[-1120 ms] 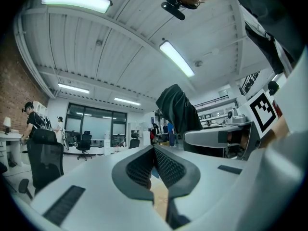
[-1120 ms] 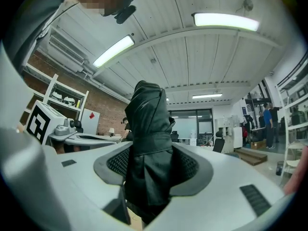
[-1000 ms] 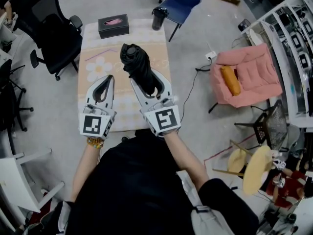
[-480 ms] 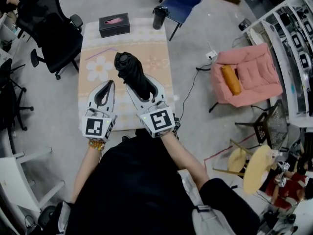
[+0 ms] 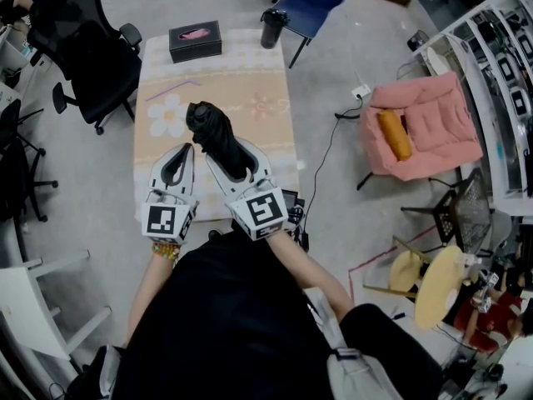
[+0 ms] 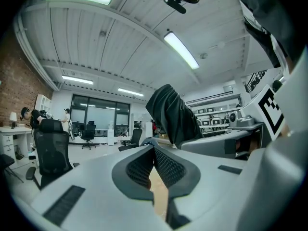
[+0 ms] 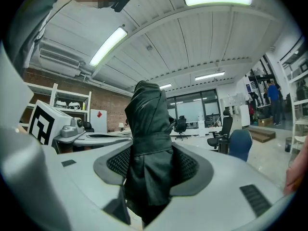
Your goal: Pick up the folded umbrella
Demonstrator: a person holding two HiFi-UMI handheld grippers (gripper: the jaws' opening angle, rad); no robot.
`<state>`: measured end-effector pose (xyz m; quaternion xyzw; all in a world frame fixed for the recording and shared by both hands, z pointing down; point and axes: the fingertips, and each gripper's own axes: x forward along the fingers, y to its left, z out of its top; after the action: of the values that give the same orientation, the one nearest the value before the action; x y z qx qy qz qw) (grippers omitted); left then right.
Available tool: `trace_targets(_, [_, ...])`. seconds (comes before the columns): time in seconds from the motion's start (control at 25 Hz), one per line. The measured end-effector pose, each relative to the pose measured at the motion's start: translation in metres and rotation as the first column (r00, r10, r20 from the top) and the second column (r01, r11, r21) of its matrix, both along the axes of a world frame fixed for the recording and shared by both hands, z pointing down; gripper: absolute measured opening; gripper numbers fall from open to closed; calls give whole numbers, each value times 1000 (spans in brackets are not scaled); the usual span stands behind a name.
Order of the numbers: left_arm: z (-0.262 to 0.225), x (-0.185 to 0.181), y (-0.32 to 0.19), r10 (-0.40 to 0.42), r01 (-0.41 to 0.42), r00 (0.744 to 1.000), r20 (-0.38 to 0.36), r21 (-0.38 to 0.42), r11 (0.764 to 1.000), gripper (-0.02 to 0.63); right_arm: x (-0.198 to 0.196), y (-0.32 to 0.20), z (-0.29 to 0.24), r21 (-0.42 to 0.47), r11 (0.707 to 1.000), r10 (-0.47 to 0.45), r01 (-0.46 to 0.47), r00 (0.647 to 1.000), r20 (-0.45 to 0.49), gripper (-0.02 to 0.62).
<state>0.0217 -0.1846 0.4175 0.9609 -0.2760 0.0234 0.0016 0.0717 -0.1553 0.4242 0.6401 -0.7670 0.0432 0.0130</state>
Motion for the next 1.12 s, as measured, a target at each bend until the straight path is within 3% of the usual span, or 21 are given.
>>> trace_targets(0.72, [19,-15,2,-42,42,999,17,-39,998,14,-14,-9,19,-49,998,-28,28,1000,-7,230])
trace_targets(1.12, [20,-25,2,-79,80,997,20,-53,995,14,-27,-8,18,-70,994,-82,85,996,39,230])
